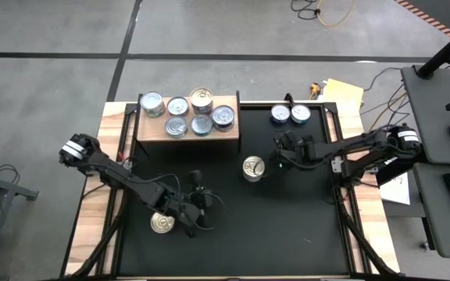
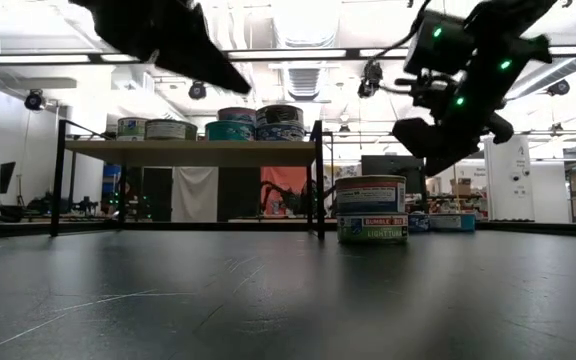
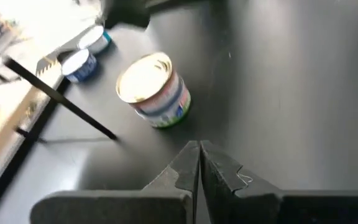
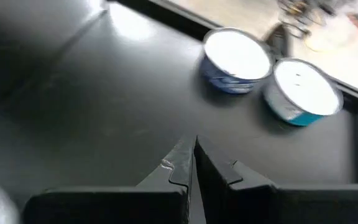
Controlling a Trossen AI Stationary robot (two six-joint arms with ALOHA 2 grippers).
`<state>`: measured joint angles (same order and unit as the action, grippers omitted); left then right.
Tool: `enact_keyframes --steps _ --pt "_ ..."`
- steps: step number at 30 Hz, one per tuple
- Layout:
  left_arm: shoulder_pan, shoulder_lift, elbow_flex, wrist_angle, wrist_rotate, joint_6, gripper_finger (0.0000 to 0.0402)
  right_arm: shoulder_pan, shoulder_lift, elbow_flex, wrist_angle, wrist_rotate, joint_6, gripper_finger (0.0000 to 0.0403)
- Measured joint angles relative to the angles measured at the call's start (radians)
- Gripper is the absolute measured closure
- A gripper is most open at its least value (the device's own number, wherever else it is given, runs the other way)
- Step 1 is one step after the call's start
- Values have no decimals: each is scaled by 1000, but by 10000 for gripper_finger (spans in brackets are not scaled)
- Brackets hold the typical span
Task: Stack canned seafood by type on shelf
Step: Stack the blue tuna can on top of the blue tuna can on the shelf
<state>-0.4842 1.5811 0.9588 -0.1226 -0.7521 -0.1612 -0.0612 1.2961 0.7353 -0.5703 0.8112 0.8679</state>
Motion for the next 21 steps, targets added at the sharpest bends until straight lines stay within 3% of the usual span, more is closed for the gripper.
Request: enact_keyframes --steps 6,9,14,17,21 --pt "1 -91 -26 24 -5 63 402 -231 0 0 4 -85 -37 390" --pt "1 -127 -36 16 -103 43 402 -354 0 0 36 -147 -98 390" --pt "-4 -170 -38 -56 -290 -17 401 -528 0 0 212 -320 -254 390" --pt "-4 -182 -39 -69 -304 -20 401 -601 0 1 344 -428 -319 390" --pt "-4 -181 -39 -84 -311 -12 401 -668 0 2 433 -453 -333 390"
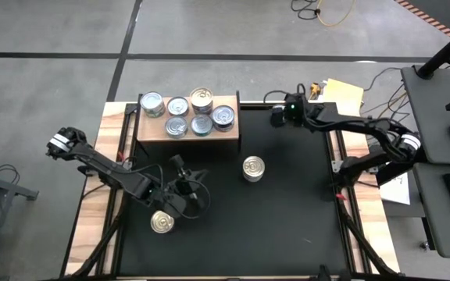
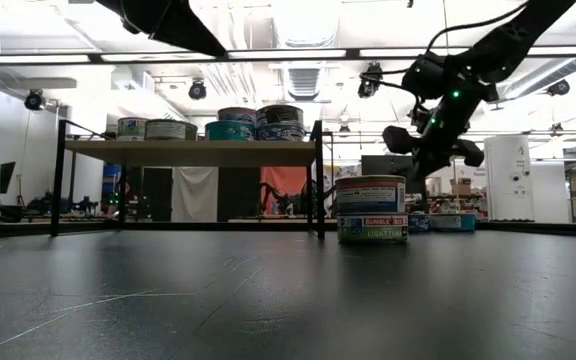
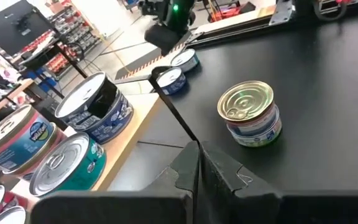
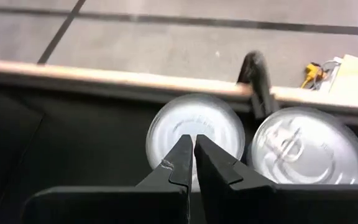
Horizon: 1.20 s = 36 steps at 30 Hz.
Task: Stack canned seafood by type on shelf
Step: Stack the blue tuna can on top of the blue tuna can on the shelf
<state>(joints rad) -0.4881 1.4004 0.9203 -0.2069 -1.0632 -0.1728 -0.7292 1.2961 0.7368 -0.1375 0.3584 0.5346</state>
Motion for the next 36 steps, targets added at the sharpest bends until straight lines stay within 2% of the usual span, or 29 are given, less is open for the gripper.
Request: enact_keyframes --steps 5,9,19,36 --pt "0 3 0 -18 -22 -30 401 -48 26 0 24 -2 -1 390" --pt "0 3 0 -20 -47 -30 401 -72 79 0 49 -54 0 390" --pt "-2 4 0 -21 -47 -31 401 -77 200 31 92 -72 4 390" --pt "-2 4 0 -26 -46 -31 401 -76 233 36 -20 -71 29 390"
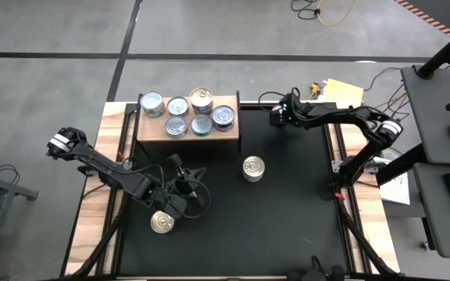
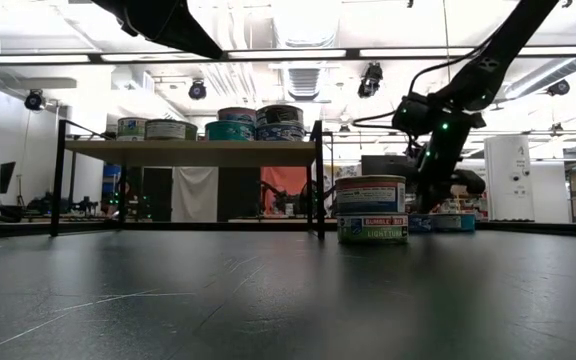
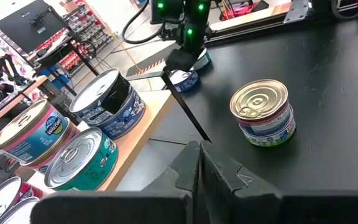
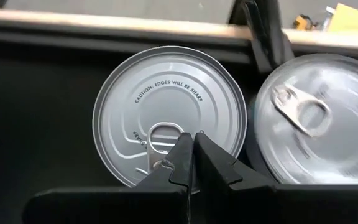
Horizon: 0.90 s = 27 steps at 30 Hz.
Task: Stack canned seafood by type on shelf
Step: Stack the blue tuna can on top of the blue tuna can on the shelf
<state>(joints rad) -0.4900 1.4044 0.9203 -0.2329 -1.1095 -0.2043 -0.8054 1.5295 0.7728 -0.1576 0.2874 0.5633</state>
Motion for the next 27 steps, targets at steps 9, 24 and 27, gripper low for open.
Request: enact_keyframes --steps 9,24,27 --pt "0 0 0 0 0 1 401 21 -63 0 -209 -46 40 390" --pt "0 0 0 0 53 -6 401 295 -117 -3 -438 -126 174 390" --pt "0 0 0 0 55 -6 401 379 -118 -3 -459 -126 231 390"
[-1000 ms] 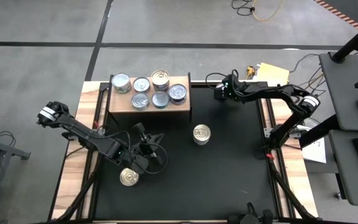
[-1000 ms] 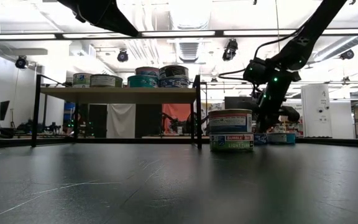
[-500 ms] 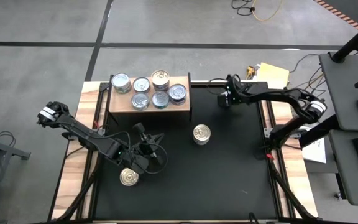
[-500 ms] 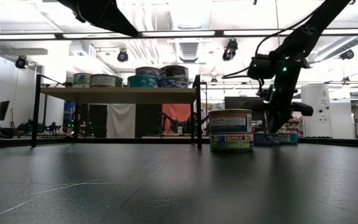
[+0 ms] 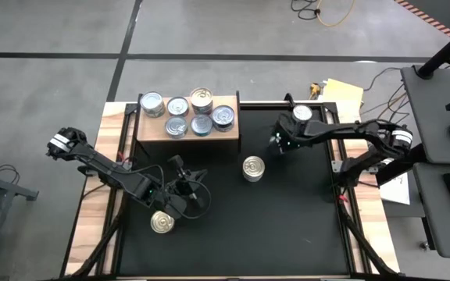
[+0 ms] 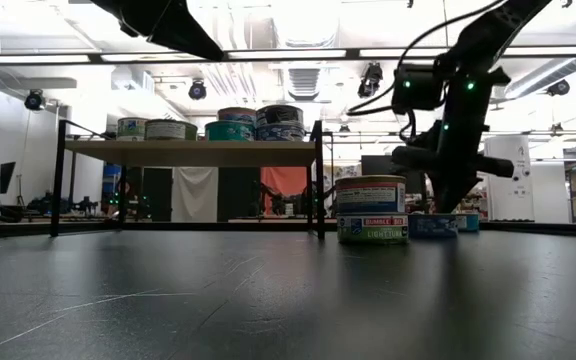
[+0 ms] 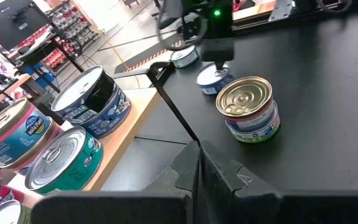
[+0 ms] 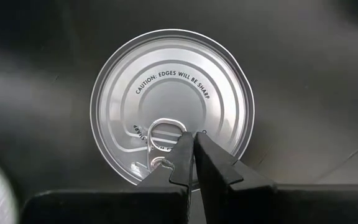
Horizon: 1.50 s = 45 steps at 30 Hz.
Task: Stack canned seafood by type on shelf
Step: Stack the blue tuna can on top of the blue tuna can on the shelf
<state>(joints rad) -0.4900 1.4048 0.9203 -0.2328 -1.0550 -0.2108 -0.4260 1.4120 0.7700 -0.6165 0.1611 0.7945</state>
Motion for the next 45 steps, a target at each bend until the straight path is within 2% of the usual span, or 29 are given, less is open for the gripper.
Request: enact_keyframes --steps 10,18,23,27,31,33,39,45 --pt "0 0 0 0 1 0 401 262 -14 -1 -75 0 193 390" --pt "0 0 0 0 31 0 401 500 -77 -6 -141 -27 391 390" --pt "0 0 0 0 61 -1 401 645 -81 -6 -114 -29 474 390" --pt "0 0 0 7 148 -4 401 735 -45 -5 13 -13 489 390" --pt "0 0 0 31 253 -8 401 783 -6 -1 195 -7 425 390" --pt "0 0 0 45 296 -9 401 793 -2 20 212 6 392 390" --pt "0 0 0 68 360 -29 401 799 -31 98 73 156 347 390" --pt "-12 0 -11 78 364 -81 401 800 -40 101 -131 231 439 390"
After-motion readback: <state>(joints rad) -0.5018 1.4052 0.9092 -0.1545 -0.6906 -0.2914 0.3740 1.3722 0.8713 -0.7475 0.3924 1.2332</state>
